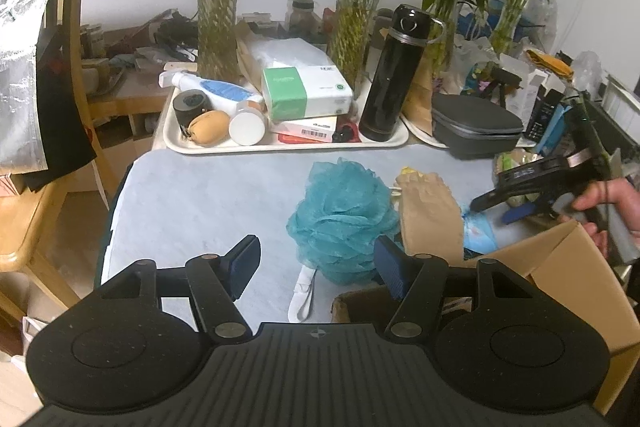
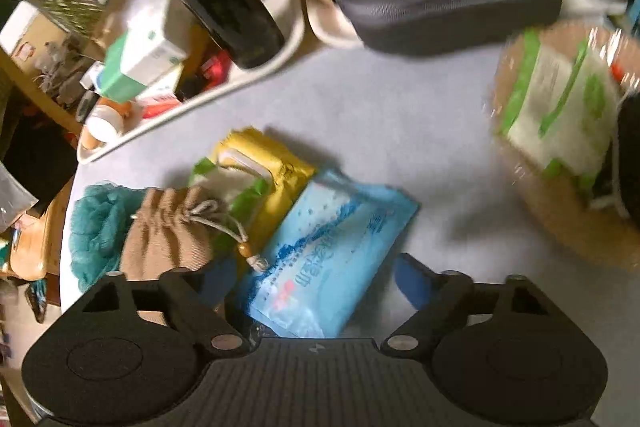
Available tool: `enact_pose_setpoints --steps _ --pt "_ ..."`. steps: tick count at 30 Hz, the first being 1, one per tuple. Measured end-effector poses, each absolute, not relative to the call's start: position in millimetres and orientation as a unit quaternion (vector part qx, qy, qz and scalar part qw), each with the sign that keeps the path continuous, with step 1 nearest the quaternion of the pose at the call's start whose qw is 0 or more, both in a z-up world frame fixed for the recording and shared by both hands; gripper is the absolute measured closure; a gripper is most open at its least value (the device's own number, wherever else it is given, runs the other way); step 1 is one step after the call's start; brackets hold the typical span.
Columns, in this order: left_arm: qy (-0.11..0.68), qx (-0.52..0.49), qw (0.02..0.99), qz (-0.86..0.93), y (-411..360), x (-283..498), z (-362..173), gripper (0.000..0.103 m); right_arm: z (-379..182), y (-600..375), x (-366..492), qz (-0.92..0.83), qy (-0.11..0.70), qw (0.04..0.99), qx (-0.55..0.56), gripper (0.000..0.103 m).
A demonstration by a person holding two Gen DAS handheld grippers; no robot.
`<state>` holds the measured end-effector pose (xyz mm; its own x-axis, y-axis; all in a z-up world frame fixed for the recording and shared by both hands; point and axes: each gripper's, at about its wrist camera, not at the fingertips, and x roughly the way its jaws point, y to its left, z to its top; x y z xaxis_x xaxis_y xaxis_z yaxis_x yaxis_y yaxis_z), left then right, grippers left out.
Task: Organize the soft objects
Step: 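Lower the right tool onto the blue wet-wipes packet and grasp it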
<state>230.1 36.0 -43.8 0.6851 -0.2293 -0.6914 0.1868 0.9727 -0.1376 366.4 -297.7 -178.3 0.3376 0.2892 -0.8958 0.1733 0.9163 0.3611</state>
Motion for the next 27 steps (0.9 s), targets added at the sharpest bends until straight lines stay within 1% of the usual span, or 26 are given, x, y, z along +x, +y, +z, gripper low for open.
enact_pose_setpoints --steps 2,4,5,6,7,8,9,11,14,16,17,18,19,20,21,22,23,27 --pt "0.380 -0.027 0.917 -0.115 36 230 -43 0.041 -188 -300 372 0.029 0.585 0.781 0.219 0.032" --pt "0.380 -0.027 0.917 -0.114 35 229 -43 0.041 -193 -302 375 0.017 0.589 0.774 0.230 0.032" --pt "0.380 -0.027 0.918 -0.114 36 229 -43 0.041 -195 -301 375 0.012 0.591 0.773 0.228 0.037" --pt "0.378 -0.028 0.918 -0.113 36 229 -43 0.041 -195 -300 375 0.007 0.591 0.776 0.219 0.045" --pt "0.373 -0.031 0.921 -0.110 36 228 -42 0.041 -194 -300 374 0.007 0.589 0.780 0.209 0.048" --pt "0.367 -0.034 0.923 -0.107 37 227 -41 0.041 -192 -300 372 0.006 0.587 0.785 0.197 0.060" --pt "0.362 -0.035 0.925 -0.106 38 227 -40 0.041 -189 -301 371 0.001 0.584 0.791 0.184 0.077" --pt "0.360 -0.033 0.926 -0.106 37 228 -38 0.041 -184 -303 368 -0.010 0.580 0.801 0.148 0.101" --pt "0.361 -0.030 0.926 -0.105 35 229 -37 0.041 -183 -308 363 -0.018 0.571 0.813 0.112 0.101" --pt "0.360 -0.030 0.927 -0.105 34 229 -36 0.041 -180 -317 361 -0.025 0.570 0.811 0.134 0.100" --pt "0.359 -0.030 0.927 -0.106 34 229 -36 0.041 -179 -322 362 -0.020 0.566 0.808 0.162 0.097" --pt "0.358 -0.031 0.927 -0.105 34 229 -35 0.041 -179 -329 362 -0.014 0.559 0.805 0.198 0.090" --pt "0.358 -0.031 0.927 -0.104 34 229 -35 0.041 -180 -332 365 -0.015 0.557 0.800 0.222 0.079" --pt "0.358 -0.031 0.927 -0.104 34 229 -35 0.041 -182 -334 367 -0.020 0.558 0.795 0.236 0.047" --pt "0.357 -0.031 0.928 -0.104 34 228 -35 0.041 -183 -334 369 -0.023 0.555 0.795 0.243 0.022" --pt "0.357 -0.031 0.928 -0.104 34 228 -34 0.041 -183 -332 371 -0.023 0.555 0.795 0.244 0.018" --pt "0.357 -0.031 0.928 -0.104 34 228 -34 0.041 -185 -328 375 -0.020 0.561 0.793 0.239 0.020" --pt "0.359 -0.027 0.927 -0.101 33 229 -34 0.041 -194 -307 389 -0.015 0.589 0.777 0.220 0.020"
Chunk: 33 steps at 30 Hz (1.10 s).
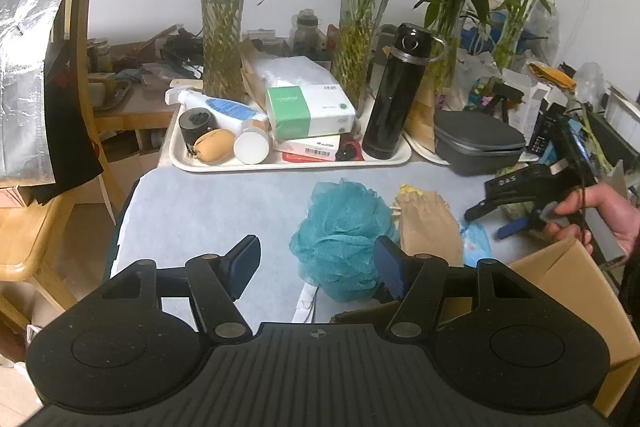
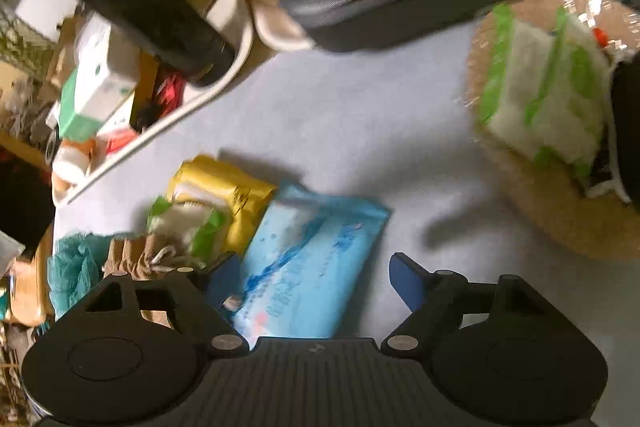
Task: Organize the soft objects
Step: 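Lower the right tool onto the blue wet-wipes packet and grasp it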
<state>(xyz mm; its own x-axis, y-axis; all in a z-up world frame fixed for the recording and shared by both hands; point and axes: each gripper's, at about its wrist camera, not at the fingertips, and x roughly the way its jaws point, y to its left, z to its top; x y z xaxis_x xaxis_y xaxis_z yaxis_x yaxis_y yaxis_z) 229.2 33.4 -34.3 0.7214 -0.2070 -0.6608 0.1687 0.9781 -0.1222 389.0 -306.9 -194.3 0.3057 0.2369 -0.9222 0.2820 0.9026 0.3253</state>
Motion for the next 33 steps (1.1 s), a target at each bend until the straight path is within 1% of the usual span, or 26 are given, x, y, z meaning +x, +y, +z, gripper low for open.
enact_pose_setpoints --steps 4,6,9,11,13,14,15,16,17,19,20,21,23,25,26,27,31,32,33 --pt "0.360 -0.026 0.927 -0.098 34 229 -34 0.041 -193 -289 400 -0.015 0.595 0.782 0.184 0.020" --pt "0.361 -0.024 0.927 -0.097 34 229 -34 0.041 -194 -281 407 -0.009 0.605 0.779 0.164 0.018" --pt "0.364 -0.020 0.926 -0.096 33 229 -34 0.041 -198 -266 413 -0.007 0.616 0.780 0.109 0.017" --pt "0.365 -0.016 0.926 -0.095 32 230 -34 0.041 -196 -257 411 -0.002 0.614 0.787 0.062 0.019" --pt "0.365 -0.014 0.926 -0.094 31 230 -33 0.041 -192 -250 408 0.001 0.611 0.792 0.011 0.024" --pt "0.364 -0.014 0.926 -0.095 31 230 -32 0.041 -190 -250 407 -0.002 0.608 0.794 -0.007 0.032" --pt "0.364 -0.015 0.926 -0.096 31 230 -31 0.041 -188 -251 406 -0.007 0.604 0.796 -0.019 0.048" --pt "0.364 -0.015 0.926 -0.097 31 230 -31 0.041 -186 -254 404 -0.016 0.602 0.798 -0.029 0.052" --pt "0.365 -0.015 0.926 -0.099 30 231 -30 0.041 -184 -258 403 -0.028 0.597 0.801 -0.036 0.050" --pt "0.366 -0.017 0.925 -0.103 30 232 -30 0.041 -182 -272 401 -0.034 0.596 0.802 -0.017 0.044" --pt "0.368 -0.018 0.924 -0.105 29 233 -30 0.041 -185 -279 401 -0.030 0.600 0.799 0.007 0.035" --pt "0.371 -0.018 0.923 -0.106 29 235 -30 0.041 -188 -284 401 -0.030 0.602 0.797 0.027 0.031" --pt "0.374 -0.006 0.921 -0.104 26 238 -28 0.041 -192 -291 400 -0.040 0.602 0.797 0.032 0.030" --pt "0.370 0.003 0.923 -0.106 24 240 -25 0.041 -191 -290 399 -0.050 0.594 0.803 0.012 0.025" --pt "0.368 0.004 0.923 -0.109 23 242 -24 0.041 -191 -290 398 -0.053 0.589 0.806 0.001 0.020" --pt "0.367 0.004 0.923 -0.111 23 244 -22 0.041 -190 -289 397 -0.055 0.586 0.809 -0.007 0.016" --pt "0.373 0.013 0.921 -0.114 21 256 -18 0.041 -199 -292 394 -0.041 0.596 0.802 0.020 0.018" --pt "0.378 0.017 0.918 -0.116 20 260 -18 0.041 -203 -293 394 -0.045 0.598 0.800 0.020 0.019" --pt "0.381 0.020 0.917 -0.115 19 263 -17 0.041 -206 -292 393 -0.051 0.599 0.799 0.015 0.023"
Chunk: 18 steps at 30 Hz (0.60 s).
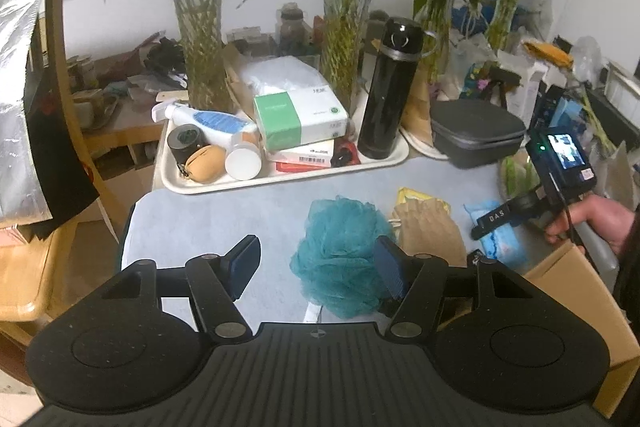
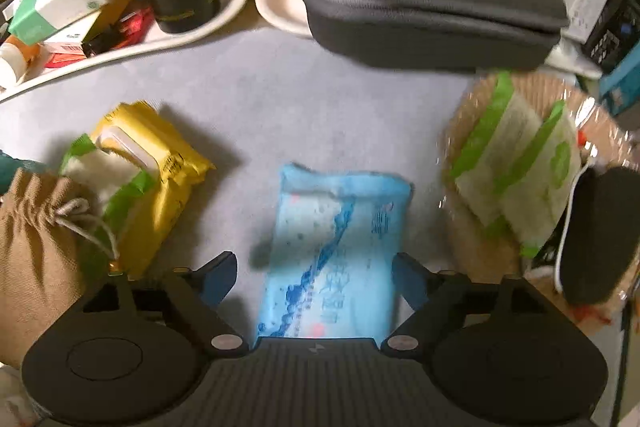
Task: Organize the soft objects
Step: 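Lower the right tool onto the blue wet-wipes packet and grasp it, then grasp the teal mesh loofah with the left tool while right tool lifts the wipes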
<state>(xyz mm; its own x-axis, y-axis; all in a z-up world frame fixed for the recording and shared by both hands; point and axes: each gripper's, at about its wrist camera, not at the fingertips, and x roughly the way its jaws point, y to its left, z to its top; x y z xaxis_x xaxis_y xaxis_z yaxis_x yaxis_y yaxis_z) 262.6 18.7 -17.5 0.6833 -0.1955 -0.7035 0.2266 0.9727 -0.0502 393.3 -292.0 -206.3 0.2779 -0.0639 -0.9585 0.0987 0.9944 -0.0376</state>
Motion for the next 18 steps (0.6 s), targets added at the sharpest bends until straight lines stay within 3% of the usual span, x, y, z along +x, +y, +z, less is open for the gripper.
enact_pose_setpoints --steps 9,18 --pt "0.414 0.033 0.900 -0.132 15 293 -28 0.041 -200 -293 380 -0.044 0.586 0.809 0.024 0.041" --pt "0.449 0.055 0.874 -0.180 4 330 -53 0.041 -174 -289 370 -0.017 0.555 0.831 0.035 0.042"
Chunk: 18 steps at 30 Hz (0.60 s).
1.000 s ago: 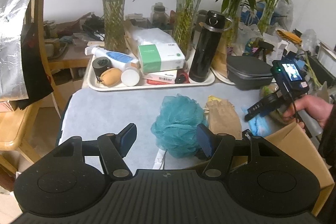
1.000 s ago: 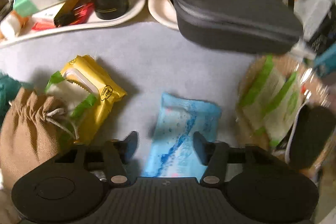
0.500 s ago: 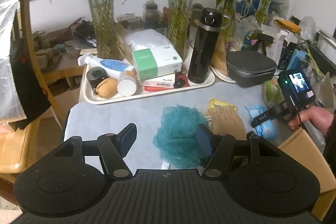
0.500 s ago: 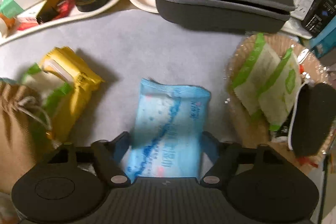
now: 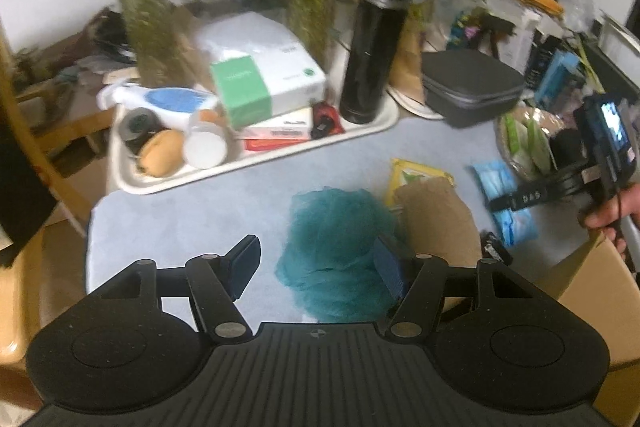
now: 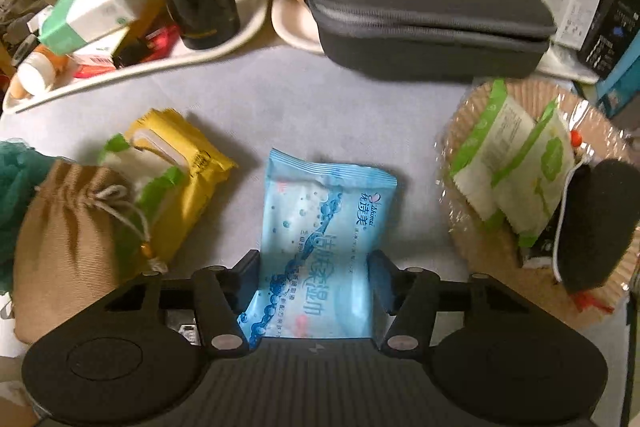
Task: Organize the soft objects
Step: 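Grasp the teal mesh loofah with the left tool while right tool lifts the wipes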
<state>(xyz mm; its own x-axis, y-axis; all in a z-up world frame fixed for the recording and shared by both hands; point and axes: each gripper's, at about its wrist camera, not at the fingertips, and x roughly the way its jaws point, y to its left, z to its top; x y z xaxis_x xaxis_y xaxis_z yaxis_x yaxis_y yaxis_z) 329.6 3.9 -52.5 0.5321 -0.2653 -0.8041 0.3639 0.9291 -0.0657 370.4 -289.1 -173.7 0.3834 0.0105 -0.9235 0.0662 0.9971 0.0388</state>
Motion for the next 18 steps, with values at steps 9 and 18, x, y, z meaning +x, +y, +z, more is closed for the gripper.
enact_pose_setpoints --steps 9,18 --pt "0.490 0.078 0.836 -0.233 -10 365 -87 0.041 -139 -297 353 0.004 0.512 0.857 0.054 0.042" --pt "0.508 0.080 0.817 -0.261 -18 379 -115 0.064 -128 -301 348 0.009 0.490 0.869 0.075 0.042"
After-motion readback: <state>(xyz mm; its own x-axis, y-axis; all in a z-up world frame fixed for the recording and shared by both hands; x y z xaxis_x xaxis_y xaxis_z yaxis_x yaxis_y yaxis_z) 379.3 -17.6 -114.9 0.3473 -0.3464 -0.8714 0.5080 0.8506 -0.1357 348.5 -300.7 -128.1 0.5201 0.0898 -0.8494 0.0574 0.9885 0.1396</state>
